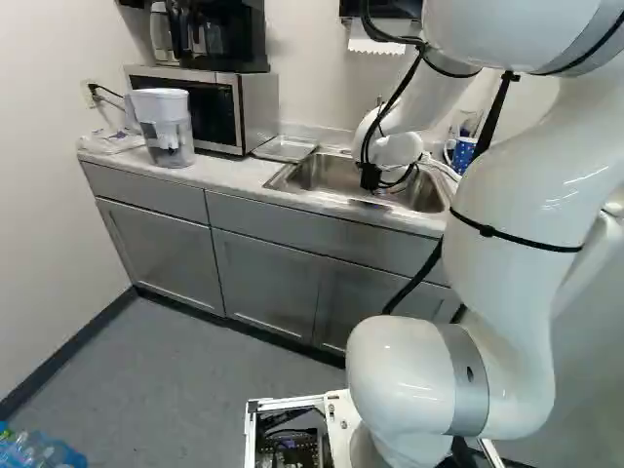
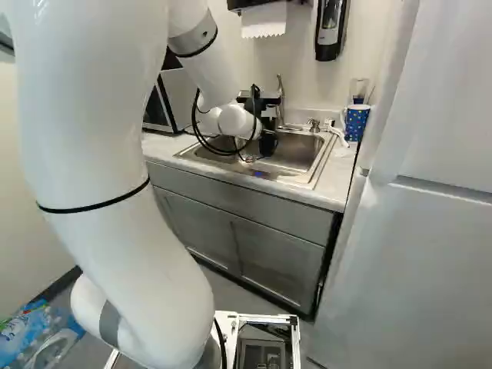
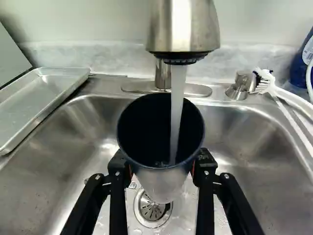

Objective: Rinse the cup and place it in the tray

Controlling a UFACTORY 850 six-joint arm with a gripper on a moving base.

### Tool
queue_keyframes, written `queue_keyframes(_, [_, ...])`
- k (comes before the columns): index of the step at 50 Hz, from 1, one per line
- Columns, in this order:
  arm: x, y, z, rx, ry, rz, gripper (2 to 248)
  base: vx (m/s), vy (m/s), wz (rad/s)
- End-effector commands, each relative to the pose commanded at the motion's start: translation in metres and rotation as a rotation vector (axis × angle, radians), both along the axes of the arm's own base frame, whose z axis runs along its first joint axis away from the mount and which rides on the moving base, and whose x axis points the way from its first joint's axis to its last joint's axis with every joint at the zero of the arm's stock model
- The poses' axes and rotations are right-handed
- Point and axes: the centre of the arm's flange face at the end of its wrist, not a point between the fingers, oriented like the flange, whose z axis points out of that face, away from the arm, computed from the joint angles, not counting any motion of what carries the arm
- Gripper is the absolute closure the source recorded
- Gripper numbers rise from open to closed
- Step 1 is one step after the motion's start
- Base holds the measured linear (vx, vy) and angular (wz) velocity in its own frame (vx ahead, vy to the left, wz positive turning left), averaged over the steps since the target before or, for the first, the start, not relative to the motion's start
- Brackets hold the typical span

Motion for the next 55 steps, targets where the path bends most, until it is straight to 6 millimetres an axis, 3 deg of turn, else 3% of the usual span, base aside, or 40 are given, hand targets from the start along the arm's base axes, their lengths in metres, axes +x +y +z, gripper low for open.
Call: queue_keyframes(55, [0.0006, -0.0076, -0.0001, 0.000, -0.001, -0.014, 124, 0.000, 0.000, 0.000])
